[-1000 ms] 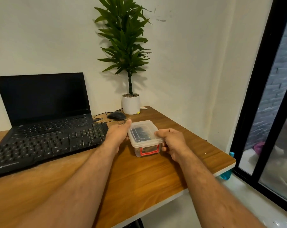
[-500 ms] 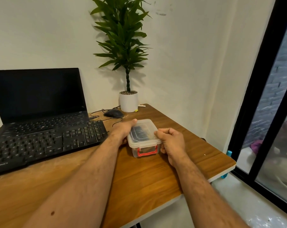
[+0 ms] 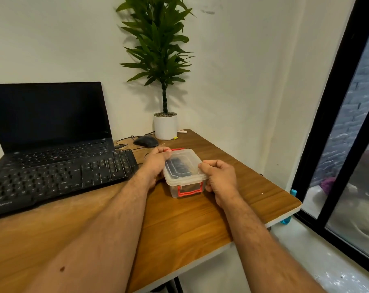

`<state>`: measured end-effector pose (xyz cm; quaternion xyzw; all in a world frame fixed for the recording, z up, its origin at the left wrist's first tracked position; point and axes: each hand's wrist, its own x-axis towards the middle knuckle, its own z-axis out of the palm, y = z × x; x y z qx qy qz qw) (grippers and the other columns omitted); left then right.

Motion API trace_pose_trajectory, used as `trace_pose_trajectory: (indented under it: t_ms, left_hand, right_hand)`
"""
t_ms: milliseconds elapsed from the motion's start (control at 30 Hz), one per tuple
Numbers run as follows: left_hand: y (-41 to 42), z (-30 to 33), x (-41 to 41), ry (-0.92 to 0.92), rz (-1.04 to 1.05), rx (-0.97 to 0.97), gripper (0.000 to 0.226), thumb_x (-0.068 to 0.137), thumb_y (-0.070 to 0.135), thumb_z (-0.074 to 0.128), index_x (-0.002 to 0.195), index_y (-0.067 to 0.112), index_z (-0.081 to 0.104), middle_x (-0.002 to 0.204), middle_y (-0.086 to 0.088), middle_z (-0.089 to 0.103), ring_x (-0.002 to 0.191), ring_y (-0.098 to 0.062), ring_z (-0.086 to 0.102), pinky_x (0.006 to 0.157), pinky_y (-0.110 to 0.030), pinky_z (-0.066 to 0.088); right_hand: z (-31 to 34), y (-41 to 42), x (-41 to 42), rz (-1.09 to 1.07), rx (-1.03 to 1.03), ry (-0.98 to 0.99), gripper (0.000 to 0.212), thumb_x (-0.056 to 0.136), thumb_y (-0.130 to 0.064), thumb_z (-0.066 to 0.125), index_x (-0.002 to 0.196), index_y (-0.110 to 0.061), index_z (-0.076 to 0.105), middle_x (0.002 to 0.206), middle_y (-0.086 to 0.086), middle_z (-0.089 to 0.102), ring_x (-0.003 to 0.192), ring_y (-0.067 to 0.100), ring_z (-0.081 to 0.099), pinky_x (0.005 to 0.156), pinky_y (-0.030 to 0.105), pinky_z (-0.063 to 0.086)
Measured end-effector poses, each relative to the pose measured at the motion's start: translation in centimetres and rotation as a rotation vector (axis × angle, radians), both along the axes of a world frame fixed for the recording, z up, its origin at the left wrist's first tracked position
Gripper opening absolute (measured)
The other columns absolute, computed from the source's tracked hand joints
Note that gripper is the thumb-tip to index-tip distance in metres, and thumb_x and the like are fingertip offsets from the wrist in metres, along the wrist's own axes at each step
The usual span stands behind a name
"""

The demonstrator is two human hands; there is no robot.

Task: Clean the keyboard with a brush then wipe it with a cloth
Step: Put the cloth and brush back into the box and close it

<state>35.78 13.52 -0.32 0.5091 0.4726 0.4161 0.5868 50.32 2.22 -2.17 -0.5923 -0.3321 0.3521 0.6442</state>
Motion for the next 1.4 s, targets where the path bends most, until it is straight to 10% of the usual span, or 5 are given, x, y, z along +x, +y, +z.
trace_pose_trajectory:
  t_ms: [200, 467, 767, 1300, 1400]
  left_hand:
    - [-3.8, -2.4, -1.6, 0.171, -0.127, 0.328, 0.075, 0.084, 0.043, 0.075, 0.148, 0.043, 0.035, 0.142, 0.002, 0.048, 0.103, -0.026, 0.065, 0.062, -0.031, 0.057]
    - [-5.9, -2.2, -1.7, 0.385, -0.024, 0.425, 0.058, 0.095, 0.052, 0.055, 0.149, 0.037, 0.038, 0.148, 0.003, 0.041, 0.094, -0.018, 0.062, 0.042, -0.015, 0.042]
    - [-5.9, -2.2, -1.6, 0.411, -0.025, 0.419, 0.044, 0.101, 0.040, 0.046, 0.144, 0.033, 0.040, 0.130, -0.002, 0.053, 0.080, -0.016, 0.062, 0.042, -0.019, 0.044]
    - [-5.0, -2.8, -1.7, 0.466, -0.026, 0.446, 0.042, 0.101, 0.043, 0.045, 0.142, 0.032, 0.041, 0.130, -0.002, 0.054, 0.090, -0.019, 0.064, 0.043, -0.018, 0.044]
    - [-5.5, -2.4, -1.8, 0.485, -0.011, 0.478, 0.063, 0.093, 0.069, 0.038, 0.146, 0.036, 0.036, 0.134, 0.001, 0.055, 0.102, -0.023, 0.066, 0.065, -0.034, 0.059]
  right_hand:
    - [0.0, -0.8, -0.4, -0.047, 0.045, -0.144, 0.015, 0.093, -0.030, 0.070, 0.105, -0.020, 0.071, 0.106, 0.003, 0.073, 0.064, 0.003, 0.064, 0.049, 0.019, 0.048]
    - [0.5, -4.5, 1.1, 0.233, 0.076, -1.490, 0.055, 0.082, -0.018, 0.063, 0.135, -0.032, 0.051, 0.136, -0.004, 0.044, 0.128, 0.014, 0.032, 0.112, 0.034, 0.034]
    - [0.3, -3.9, 0.7, 0.203, 0.101, -1.704, 0.045, 0.099, -0.030, 0.050, 0.143, -0.027, 0.044, 0.147, 0.001, 0.046, 0.140, 0.023, 0.034, 0.115, 0.047, 0.024]
    - [3.4, -2.7, -0.7, 0.155, 0.096, -1.454, 0.021, 0.097, -0.028, 0.061, 0.109, -0.019, 0.076, 0.102, -0.003, 0.069, 0.094, 0.008, 0.054, 0.095, 0.032, 0.050]
    - [3.9, -2.6, -1.0, 0.158, 0.039, -1.373, 0.018, 0.095, -0.028, 0.066, 0.107, -0.021, 0.078, 0.095, -0.010, 0.063, 0.091, 0.007, 0.055, 0.091, 0.027, 0.053]
